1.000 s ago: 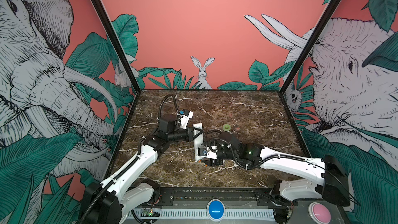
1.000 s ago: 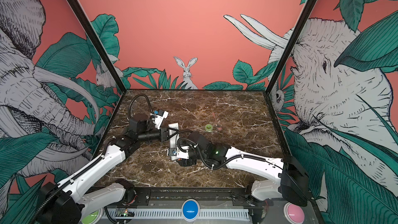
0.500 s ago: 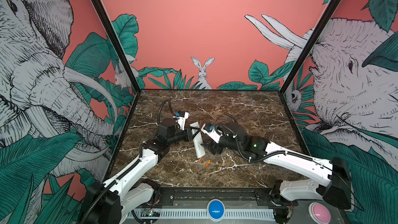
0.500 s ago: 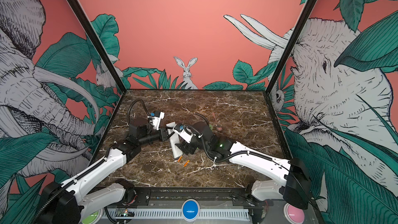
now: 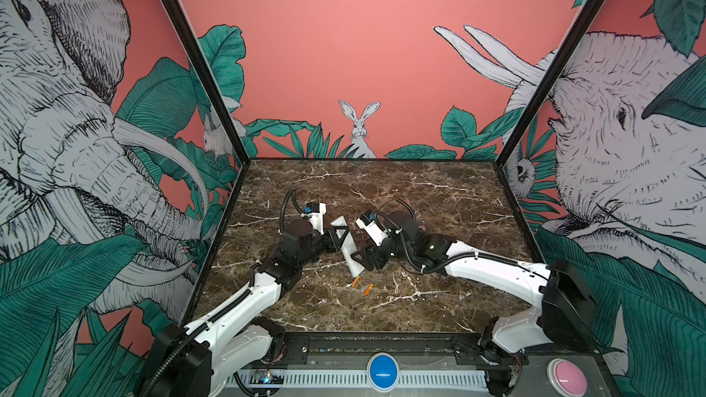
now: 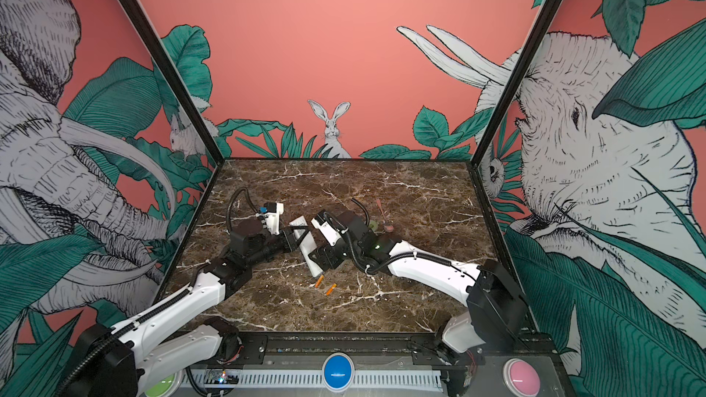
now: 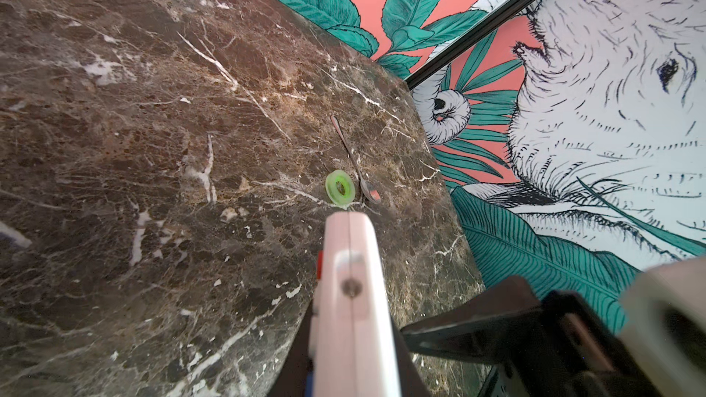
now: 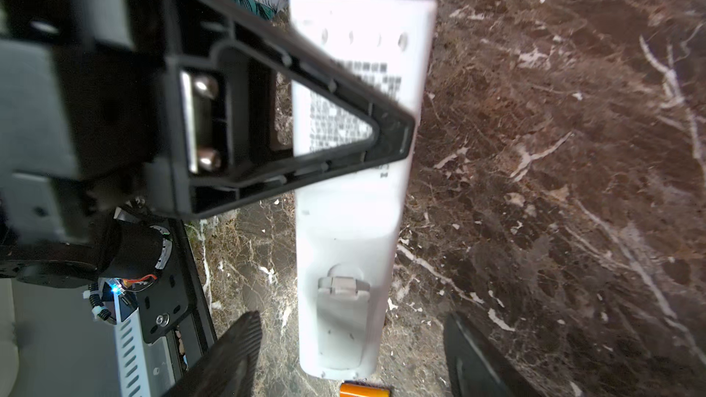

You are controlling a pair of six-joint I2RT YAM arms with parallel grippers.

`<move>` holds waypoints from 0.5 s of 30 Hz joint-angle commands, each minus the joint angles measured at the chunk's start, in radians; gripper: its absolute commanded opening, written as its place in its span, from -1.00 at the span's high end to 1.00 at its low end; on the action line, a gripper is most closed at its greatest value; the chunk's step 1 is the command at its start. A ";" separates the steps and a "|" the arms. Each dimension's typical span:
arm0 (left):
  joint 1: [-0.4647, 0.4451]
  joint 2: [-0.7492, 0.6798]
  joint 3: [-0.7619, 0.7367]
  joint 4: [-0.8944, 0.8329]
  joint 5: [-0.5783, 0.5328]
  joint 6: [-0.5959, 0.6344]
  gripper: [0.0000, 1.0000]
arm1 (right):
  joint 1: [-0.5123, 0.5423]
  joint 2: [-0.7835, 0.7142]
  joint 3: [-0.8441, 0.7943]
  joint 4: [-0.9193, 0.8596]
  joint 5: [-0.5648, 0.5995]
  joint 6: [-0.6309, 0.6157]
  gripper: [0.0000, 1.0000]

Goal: Load the batteries into the remote control

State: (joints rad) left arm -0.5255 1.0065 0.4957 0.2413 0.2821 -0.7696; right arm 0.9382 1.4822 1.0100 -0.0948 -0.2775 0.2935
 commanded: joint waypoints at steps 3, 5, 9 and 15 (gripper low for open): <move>-0.009 -0.009 -0.005 0.051 -0.033 -0.021 1.00 | 0.003 0.025 0.003 0.056 -0.036 0.020 -0.44; -0.010 -0.004 -0.002 0.047 -0.032 -0.019 1.00 | 0.002 0.035 0.004 0.058 -0.040 0.017 -0.42; -0.011 -0.003 0.004 0.034 -0.034 -0.012 1.00 | 0.002 0.057 0.013 0.056 -0.037 0.011 -0.35; -0.013 -0.001 0.006 0.033 -0.031 -0.013 1.00 | 0.003 0.073 0.022 0.056 -0.031 0.003 -0.20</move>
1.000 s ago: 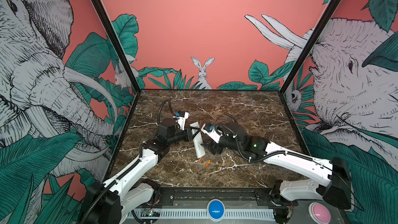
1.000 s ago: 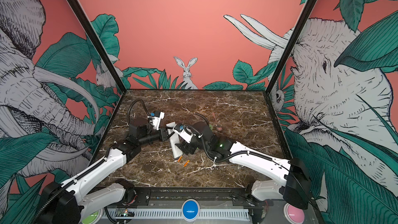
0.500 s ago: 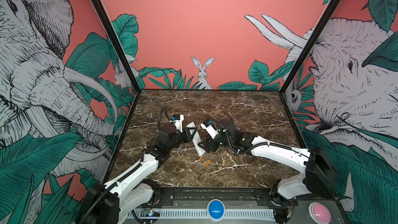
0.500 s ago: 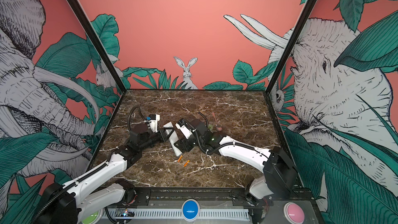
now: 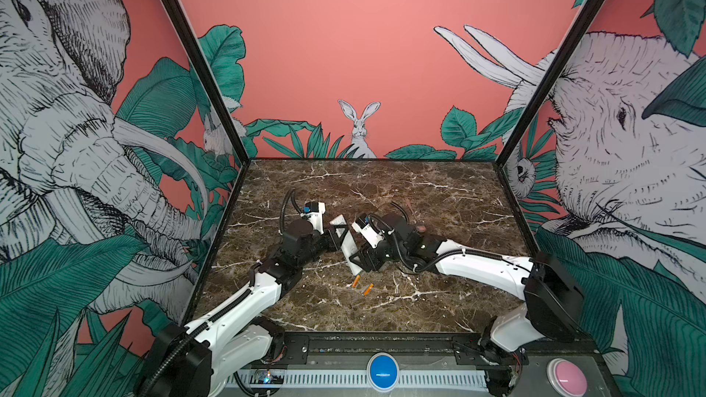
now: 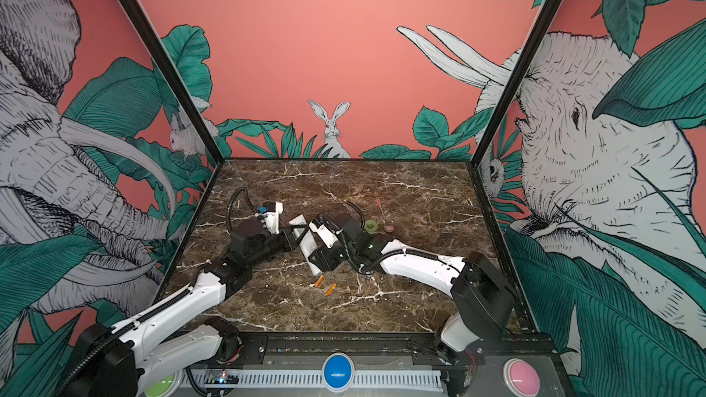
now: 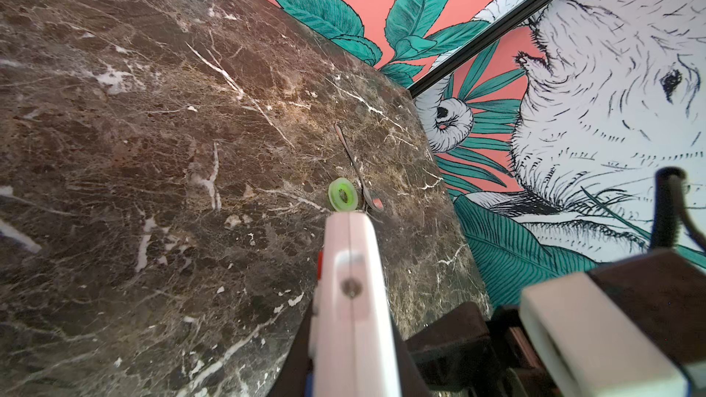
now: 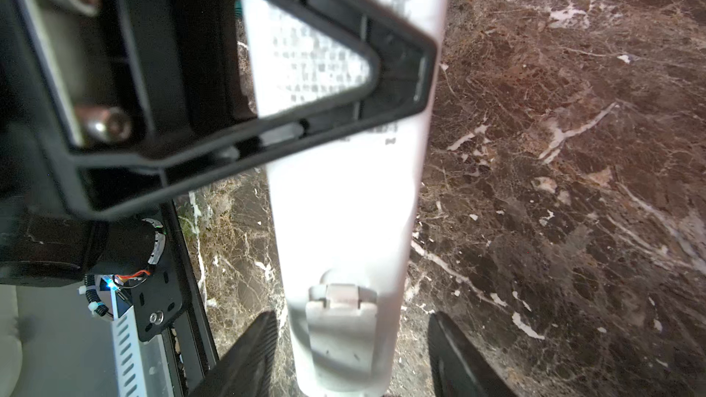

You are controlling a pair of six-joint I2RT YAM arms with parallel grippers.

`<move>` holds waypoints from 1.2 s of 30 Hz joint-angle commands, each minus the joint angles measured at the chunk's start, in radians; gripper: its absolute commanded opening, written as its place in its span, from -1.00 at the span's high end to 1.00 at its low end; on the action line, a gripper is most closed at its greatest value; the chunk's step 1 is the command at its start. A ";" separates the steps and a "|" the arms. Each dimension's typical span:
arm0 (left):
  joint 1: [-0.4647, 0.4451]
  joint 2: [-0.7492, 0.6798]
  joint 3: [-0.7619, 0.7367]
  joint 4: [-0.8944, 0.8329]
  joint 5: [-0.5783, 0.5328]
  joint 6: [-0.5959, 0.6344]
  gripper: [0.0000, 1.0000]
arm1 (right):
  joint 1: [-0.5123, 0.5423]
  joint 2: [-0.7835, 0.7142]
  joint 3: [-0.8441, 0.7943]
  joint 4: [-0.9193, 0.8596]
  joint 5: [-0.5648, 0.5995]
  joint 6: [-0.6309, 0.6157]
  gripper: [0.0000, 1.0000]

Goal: Load the batteries into the remote control

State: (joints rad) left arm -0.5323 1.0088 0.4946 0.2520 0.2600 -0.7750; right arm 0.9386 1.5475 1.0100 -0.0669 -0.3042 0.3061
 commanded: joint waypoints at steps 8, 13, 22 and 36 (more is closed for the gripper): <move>-0.012 0.012 0.005 0.044 0.001 -0.013 1.00 | 0.001 0.019 0.027 0.041 -0.016 -0.008 -0.05; -0.014 0.010 0.004 0.044 0.003 -0.014 1.00 | 0.003 0.026 0.029 0.044 -0.018 -0.009 0.04; -0.014 0.011 0.005 0.048 0.015 -0.015 1.00 | 0.002 0.022 0.014 0.067 -0.028 -0.010 0.20; -0.015 0.014 0.004 0.052 0.019 -0.021 1.00 | 0.002 0.026 0.002 0.082 -0.041 -0.014 0.36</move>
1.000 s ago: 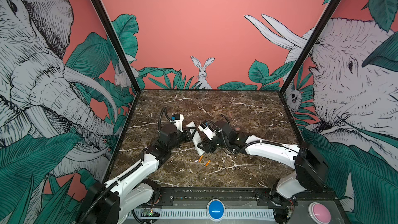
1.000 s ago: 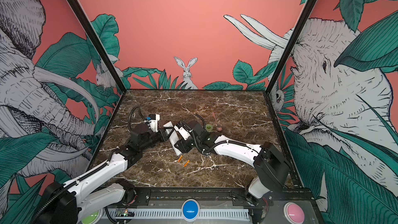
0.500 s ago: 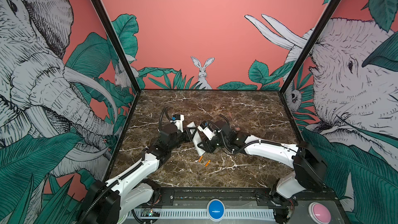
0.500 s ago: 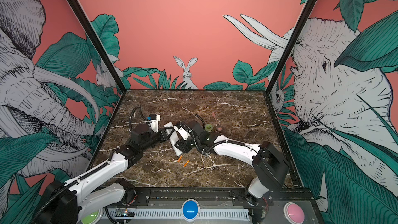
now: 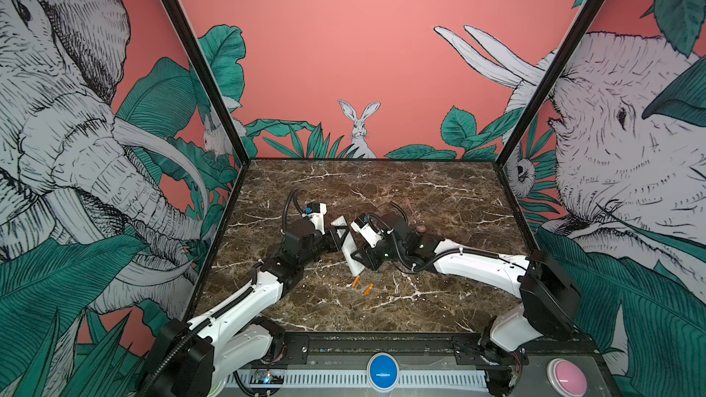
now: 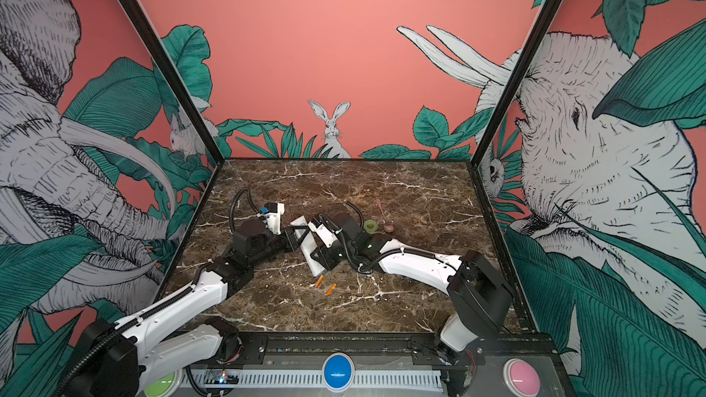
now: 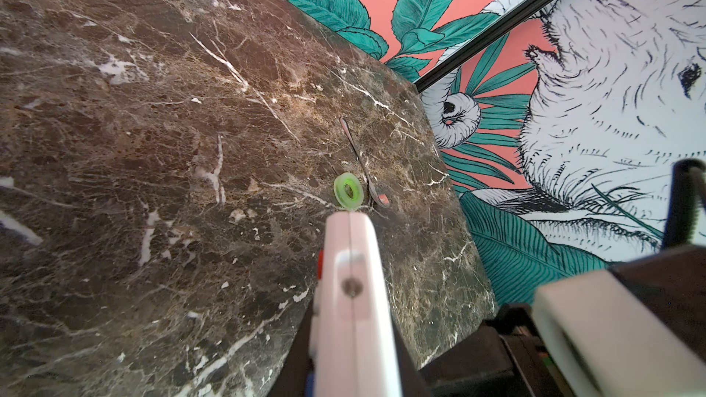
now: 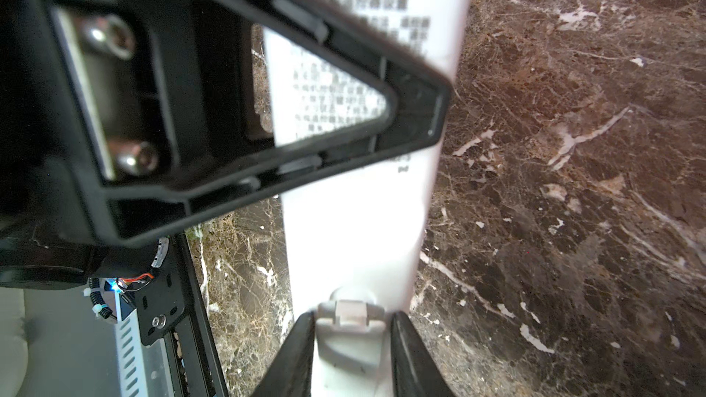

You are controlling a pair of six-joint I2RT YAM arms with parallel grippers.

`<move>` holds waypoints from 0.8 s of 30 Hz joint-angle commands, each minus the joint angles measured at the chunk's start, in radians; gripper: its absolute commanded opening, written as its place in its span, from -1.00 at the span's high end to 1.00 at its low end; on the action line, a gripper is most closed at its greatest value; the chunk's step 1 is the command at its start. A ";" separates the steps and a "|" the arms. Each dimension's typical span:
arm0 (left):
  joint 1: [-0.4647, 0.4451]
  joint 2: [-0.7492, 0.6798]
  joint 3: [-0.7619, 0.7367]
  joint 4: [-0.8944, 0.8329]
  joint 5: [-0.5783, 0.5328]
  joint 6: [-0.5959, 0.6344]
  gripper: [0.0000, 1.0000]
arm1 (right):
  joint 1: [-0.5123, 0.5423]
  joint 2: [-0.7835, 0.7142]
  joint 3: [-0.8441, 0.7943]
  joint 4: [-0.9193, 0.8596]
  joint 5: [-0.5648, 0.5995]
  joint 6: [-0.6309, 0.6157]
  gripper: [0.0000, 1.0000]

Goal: Load the batteries into the remote control

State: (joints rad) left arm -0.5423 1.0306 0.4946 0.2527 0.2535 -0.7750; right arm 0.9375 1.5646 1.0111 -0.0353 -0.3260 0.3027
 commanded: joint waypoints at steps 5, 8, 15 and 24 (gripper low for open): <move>-0.004 -0.008 0.005 0.048 0.026 -0.021 1.00 | 0.004 0.014 0.001 0.052 -0.029 -0.013 0.41; -0.004 -0.011 0.004 0.044 0.024 -0.020 1.00 | 0.003 0.012 0.000 0.052 -0.032 -0.016 0.46; -0.004 -0.013 0.004 0.042 0.020 -0.020 1.00 | 0.004 0.007 -0.003 0.052 -0.039 -0.019 0.56; -0.005 -0.013 0.005 0.033 0.012 -0.018 1.00 | 0.005 -0.017 -0.018 0.081 -0.048 -0.027 0.66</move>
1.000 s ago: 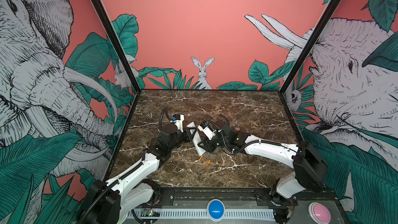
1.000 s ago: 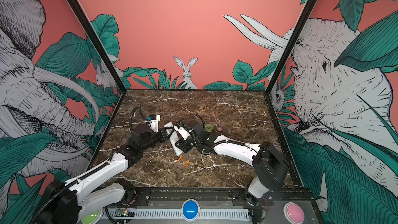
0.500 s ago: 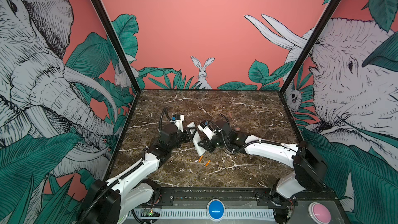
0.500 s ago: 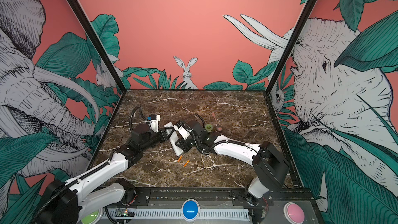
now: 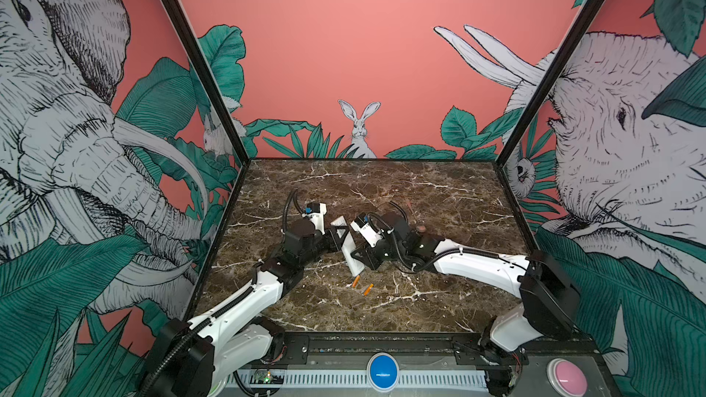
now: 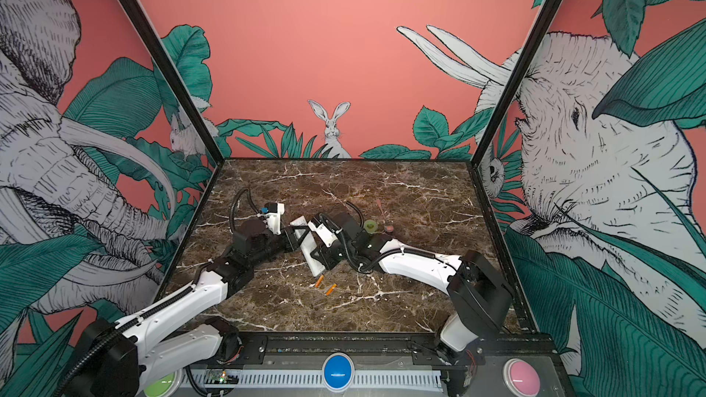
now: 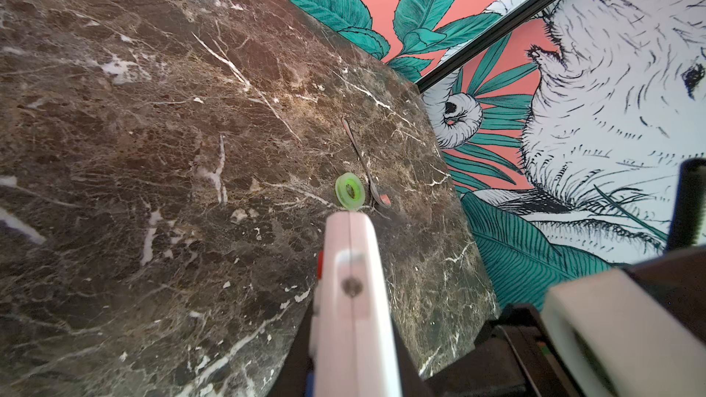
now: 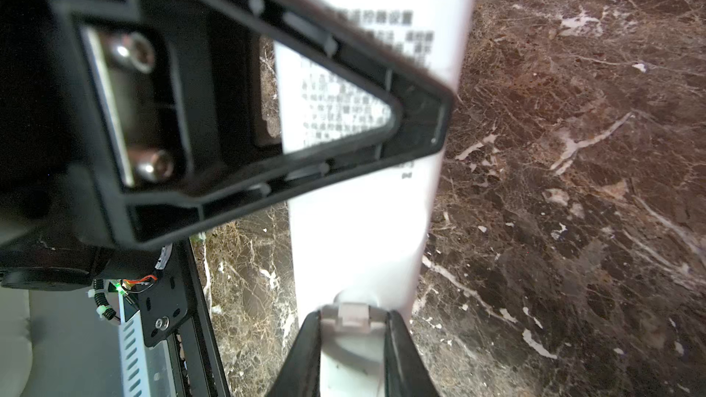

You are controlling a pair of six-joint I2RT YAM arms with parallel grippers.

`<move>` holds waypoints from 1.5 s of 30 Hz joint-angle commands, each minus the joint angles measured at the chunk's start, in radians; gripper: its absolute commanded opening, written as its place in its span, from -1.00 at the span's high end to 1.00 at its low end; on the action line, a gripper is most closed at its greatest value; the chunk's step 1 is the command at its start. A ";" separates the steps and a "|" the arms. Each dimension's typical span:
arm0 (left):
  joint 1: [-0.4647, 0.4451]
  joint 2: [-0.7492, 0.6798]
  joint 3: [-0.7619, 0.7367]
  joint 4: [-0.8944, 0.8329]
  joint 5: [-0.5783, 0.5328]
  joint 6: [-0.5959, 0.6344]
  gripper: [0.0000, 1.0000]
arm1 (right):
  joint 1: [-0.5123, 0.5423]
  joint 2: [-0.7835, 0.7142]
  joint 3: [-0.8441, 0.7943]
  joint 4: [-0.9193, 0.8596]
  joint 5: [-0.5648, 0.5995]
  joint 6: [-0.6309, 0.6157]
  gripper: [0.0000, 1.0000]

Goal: Load the batteries into the remote control

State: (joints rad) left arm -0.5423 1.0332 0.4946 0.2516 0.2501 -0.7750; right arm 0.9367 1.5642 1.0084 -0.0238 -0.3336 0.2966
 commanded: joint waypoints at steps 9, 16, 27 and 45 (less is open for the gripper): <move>-0.004 -0.009 -0.002 0.027 0.000 -0.015 1.00 | 0.010 -0.047 -0.031 0.090 -0.036 -0.036 0.71; -0.004 -0.007 -0.006 0.017 -0.015 -0.014 1.00 | 0.014 -0.061 -0.037 0.093 -0.023 -0.045 0.72; -0.005 -0.010 0.002 -0.034 -0.056 -0.015 1.00 | 0.021 -0.074 -0.039 0.103 -0.012 -0.068 0.75; 0.012 -0.043 -0.006 -0.084 -0.066 0.004 1.00 | 0.002 -0.176 -0.117 0.056 0.109 -0.052 0.77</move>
State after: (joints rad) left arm -0.5373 1.0275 0.4946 0.1715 0.1932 -0.7853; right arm 0.9512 1.4322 0.9146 0.0696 -0.2813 0.2337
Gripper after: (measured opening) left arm 0.198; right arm 0.229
